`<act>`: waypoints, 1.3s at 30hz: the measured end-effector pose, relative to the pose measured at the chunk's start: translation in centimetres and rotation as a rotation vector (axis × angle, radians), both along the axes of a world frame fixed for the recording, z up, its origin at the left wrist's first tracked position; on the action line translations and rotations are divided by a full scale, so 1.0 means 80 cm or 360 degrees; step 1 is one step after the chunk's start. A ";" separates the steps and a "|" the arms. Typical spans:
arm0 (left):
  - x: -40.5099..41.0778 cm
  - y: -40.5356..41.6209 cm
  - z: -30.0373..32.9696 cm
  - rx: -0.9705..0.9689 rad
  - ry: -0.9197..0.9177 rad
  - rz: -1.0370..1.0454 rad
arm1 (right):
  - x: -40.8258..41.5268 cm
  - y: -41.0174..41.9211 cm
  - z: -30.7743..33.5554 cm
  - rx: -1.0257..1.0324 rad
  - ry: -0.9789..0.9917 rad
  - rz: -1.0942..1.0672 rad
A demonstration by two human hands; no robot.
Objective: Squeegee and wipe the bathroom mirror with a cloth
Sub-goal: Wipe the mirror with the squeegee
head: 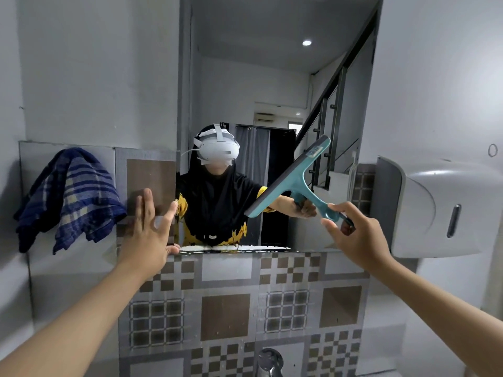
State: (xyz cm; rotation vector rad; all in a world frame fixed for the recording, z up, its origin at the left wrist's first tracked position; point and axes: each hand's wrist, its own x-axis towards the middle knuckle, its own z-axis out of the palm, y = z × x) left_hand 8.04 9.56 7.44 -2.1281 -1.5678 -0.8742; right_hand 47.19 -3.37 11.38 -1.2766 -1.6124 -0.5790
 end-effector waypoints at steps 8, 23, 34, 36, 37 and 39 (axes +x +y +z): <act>0.002 0.000 0.003 -0.0128 0.0000 0.0020 | 0.020 -0.011 -0.019 0.0002 0.0203 -0.0058; 0.006 -0.007 0.007 -0.0154 -0.0034 -0.0039 | -0.010 -0.042 -0.052 -0.0134 0.0802 -0.0035; 0.006 -0.007 0.005 -0.0099 -0.0031 -0.0038 | -0.148 -0.025 -0.028 -0.0373 0.1818 0.0432; 0.006 -0.006 0.004 -0.0084 -0.0043 -0.0048 | -0.166 -0.021 -0.025 -0.0355 0.1909 0.0474; 0.005 -0.005 0.004 -0.0068 -0.0051 -0.0063 | -0.175 -0.020 -0.025 -0.0349 0.1938 0.0479; 0.005 -0.004 0.002 -0.0034 -0.0071 -0.0097 | -0.192 -0.017 -0.027 -0.0344 0.1971 0.0513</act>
